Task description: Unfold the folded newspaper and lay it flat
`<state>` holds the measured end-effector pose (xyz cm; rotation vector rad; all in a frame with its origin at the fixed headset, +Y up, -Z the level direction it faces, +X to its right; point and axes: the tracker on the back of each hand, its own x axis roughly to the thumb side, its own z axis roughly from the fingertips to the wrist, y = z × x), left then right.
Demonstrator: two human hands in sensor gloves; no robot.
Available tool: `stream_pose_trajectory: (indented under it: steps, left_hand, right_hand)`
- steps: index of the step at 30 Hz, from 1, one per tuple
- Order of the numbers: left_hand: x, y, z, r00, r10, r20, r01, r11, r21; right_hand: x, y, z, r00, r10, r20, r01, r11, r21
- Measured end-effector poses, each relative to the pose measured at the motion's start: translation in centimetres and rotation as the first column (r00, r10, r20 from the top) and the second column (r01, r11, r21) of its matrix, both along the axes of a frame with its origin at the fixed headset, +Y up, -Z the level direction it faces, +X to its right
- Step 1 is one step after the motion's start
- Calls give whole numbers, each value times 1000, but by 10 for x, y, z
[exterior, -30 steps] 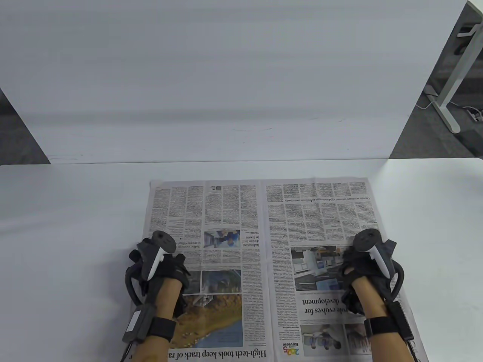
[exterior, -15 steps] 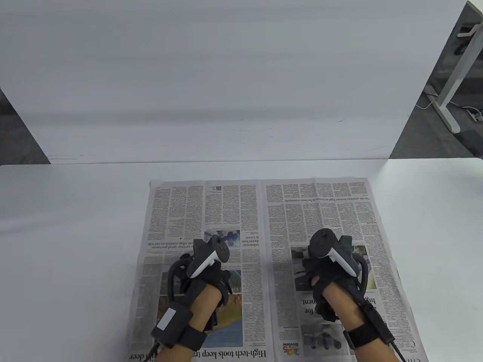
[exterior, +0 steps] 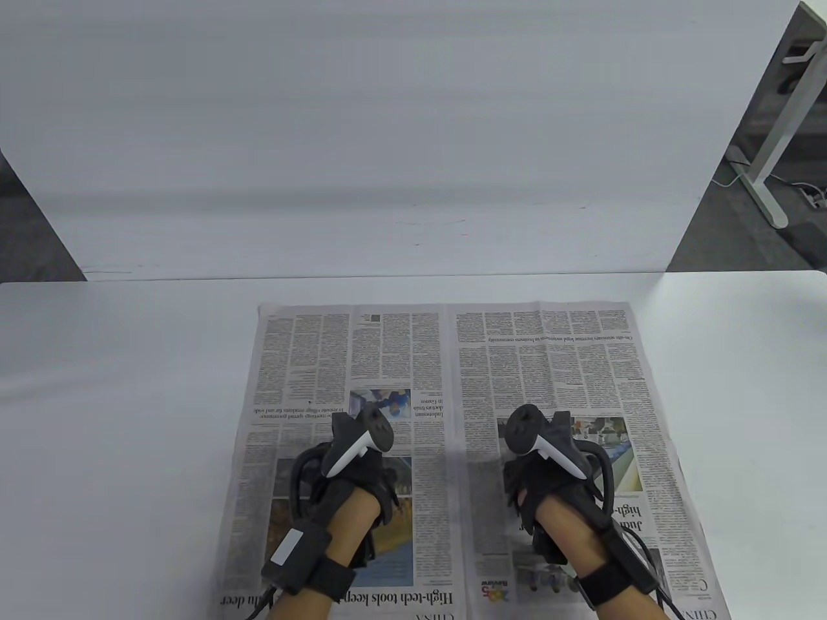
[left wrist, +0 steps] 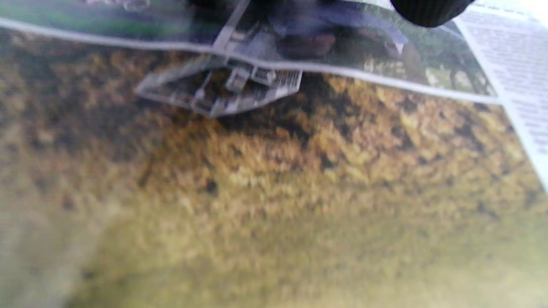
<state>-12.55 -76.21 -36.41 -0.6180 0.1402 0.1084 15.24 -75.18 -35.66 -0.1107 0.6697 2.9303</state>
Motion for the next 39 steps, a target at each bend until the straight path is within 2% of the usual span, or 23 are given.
stream_pose_trajectory:
  steps: [5,14,19,23,25,29,32,35,37,39]
  left_hand:
    - [-1,-11,-9,1000,-8,-10,9,997,78]
    - [-3,-15,-23,999,34,-38,-29,991,131]
    - [-4,-16,-21,1000,25,-19,-23,993,118]
    - [2,-5,-8,999,31,43,-39,981,189]
    - [8,0,-1,990,84,109,-102,980,171]
    - [26,3,5,969,146,200,-156,987,37]
    - [41,-1,12,948,132,291,-126,991,-40]
    - [53,-4,16,930,110,351,-92,993,-69]
    - [57,-6,17,922,99,373,-72,994,-83]
    - [56,-14,19,929,82,360,-30,989,-148]
  right_hand:
    - [2,-16,-9,1000,-22,0,22,999,-27]
    - [9,-21,-24,994,-106,38,105,994,23]
    - [6,-24,-21,997,-71,16,71,997,27]
    - [5,-19,-12,988,-149,-32,150,989,12]
    - [3,-14,-7,982,-164,-93,163,986,-25]
    - [-2,-11,0,973,-155,-172,119,972,-202]
    - [-8,-14,4,964,-141,-223,88,968,-234]
    - [-14,-16,7,959,-127,-252,59,963,-261]
    - [-16,-17,8,956,-131,-264,53,958,-283]
    - [-16,-19,9,956,-113,-271,17,943,-331]
